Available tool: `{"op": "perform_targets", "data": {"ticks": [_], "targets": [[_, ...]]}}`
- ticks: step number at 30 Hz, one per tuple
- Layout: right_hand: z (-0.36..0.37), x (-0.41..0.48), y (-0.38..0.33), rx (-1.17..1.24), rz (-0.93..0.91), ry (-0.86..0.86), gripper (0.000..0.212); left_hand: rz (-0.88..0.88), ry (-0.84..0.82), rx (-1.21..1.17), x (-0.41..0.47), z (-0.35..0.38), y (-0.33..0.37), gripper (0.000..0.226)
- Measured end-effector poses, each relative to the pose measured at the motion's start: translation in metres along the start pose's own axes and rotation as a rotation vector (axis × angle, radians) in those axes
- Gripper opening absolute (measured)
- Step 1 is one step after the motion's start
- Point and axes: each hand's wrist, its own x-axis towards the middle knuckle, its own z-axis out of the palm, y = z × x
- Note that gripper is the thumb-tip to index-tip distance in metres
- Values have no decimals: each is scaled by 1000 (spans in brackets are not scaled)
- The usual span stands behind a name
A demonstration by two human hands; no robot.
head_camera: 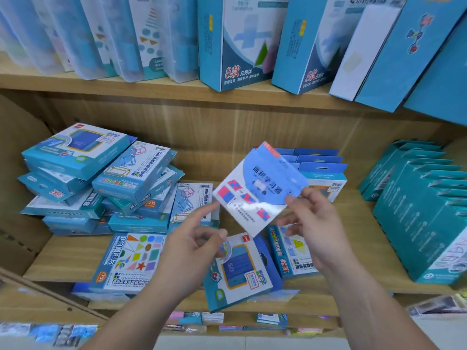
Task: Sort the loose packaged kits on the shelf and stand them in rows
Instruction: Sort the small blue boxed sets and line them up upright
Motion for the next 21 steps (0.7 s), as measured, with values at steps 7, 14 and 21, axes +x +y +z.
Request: {"op": "perform_targets", "data": {"ticks": [7,14,21], "targets": [[-42,42,-3,-278,-195,52,26,263,373,667,25,-34,-35,32],[-46,69,29,-635,-179,17,30,243,357,1099,34,-31,-52,72],[-38,76,56,-724,-179,151,27,108,341,1201,36,-26,-43,73]]}}
